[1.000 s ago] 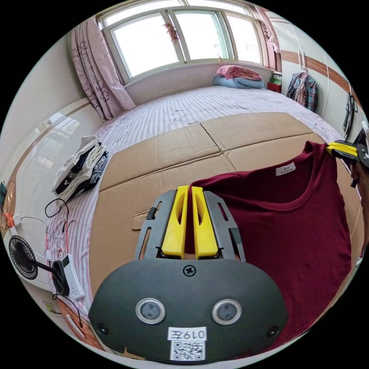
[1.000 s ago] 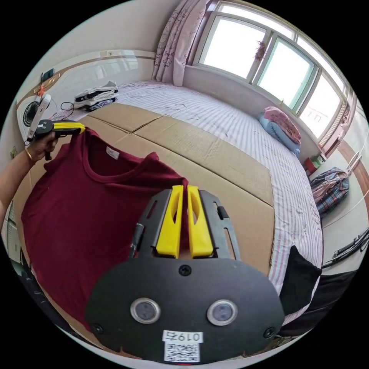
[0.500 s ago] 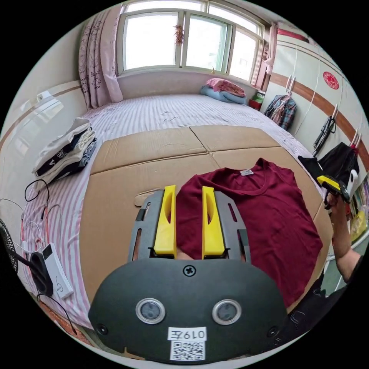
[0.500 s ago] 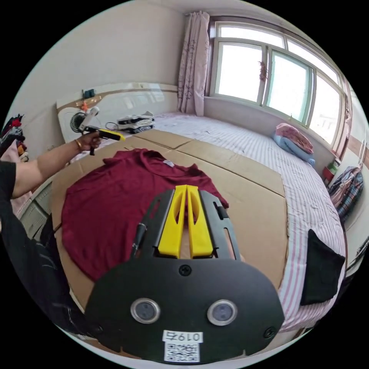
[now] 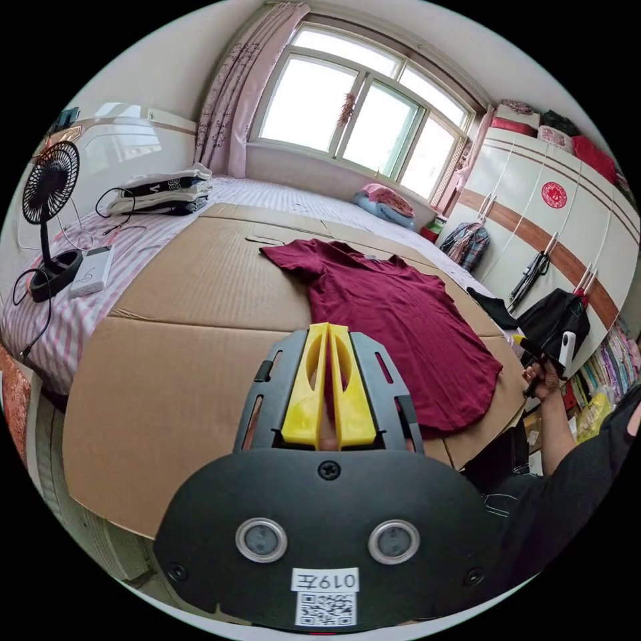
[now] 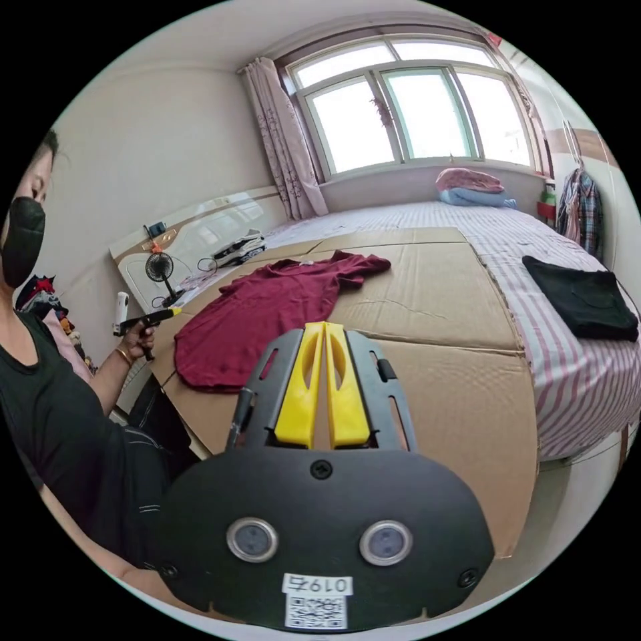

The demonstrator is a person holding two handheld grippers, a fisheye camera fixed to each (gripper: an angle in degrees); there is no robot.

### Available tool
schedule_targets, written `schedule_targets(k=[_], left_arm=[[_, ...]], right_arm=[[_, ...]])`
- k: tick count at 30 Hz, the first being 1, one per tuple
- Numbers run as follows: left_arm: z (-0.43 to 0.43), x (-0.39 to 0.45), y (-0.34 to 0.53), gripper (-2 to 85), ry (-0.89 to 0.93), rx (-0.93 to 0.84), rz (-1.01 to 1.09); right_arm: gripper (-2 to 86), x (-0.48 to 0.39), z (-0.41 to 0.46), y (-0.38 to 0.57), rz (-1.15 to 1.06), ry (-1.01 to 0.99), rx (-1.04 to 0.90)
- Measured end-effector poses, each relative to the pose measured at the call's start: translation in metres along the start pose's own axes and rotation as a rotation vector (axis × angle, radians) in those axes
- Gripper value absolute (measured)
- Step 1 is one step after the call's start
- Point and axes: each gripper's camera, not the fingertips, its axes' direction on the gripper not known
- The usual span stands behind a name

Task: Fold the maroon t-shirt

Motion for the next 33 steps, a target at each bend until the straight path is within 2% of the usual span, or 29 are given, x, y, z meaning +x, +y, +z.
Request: schedule_targets(k=[2,4,8,9,11,13,17,20,25,30,33], left_arm=[[0.009,-0.002,-0.01,1.2,0.004,-0.004,-0.044],[0.022,-0.004,-0.022,1.1,0.004,-0.038,-0.05],[0.066,-0.012,-0.046,1.1,-0.001,-0.181,-0.066],[0.074,-0.009,-0.05,1.0,0.001,-0.202,-0.054],[0.083,-0.004,-0.052,1.0,-0.018,-0.223,-0.054],[0.09,-0.001,-0.051,1.0,-0.035,-0.251,-0.066],[0.091,0.012,-0.037,0.9,-0.078,-0.263,-0.045],[0.098,0.024,-0.027,1.0,-0.128,-0.31,0.0],[0.117,0.025,-0.016,1.4,-0.109,-0.353,-0.02],[0.126,0.022,-0.008,1.4,-0.055,-0.336,-0.071],[0.13,0.025,-0.002,1.3,-0.07,-0.328,-0.059]], right_arm=[[-0.6,0.005,0.007,-0.016,-0.025,0.033,-0.049],[-0.6,0.018,0.001,-0.025,-0.015,0.042,-0.016],[-0.5,0.063,-0.014,-0.039,0.087,-0.005,0.007],[-0.5,0.066,-0.013,-0.042,0.103,-0.028,-0.001],[-0.3,0.065,-0.004,-0.053,0.12,-0.217,-0.019],[0.2,0.054,0.013,-0.061,0.124,-0.284,-0.08],[4.9,0.037,0.033,-0.074,0.105,-0.137,-0.224],[7.8,0.048,0.03,-0.082,0.157,-0.146,-0.239],[8.6,0.054,0.033,-0.086,0.209,-0.239,-0.289],[9.0,0.045,0.03,-0.088,0.239,-0.23,-0.305],[6.0,0.036,0.034,-0.094,0.209,-0.184,-0.346]])
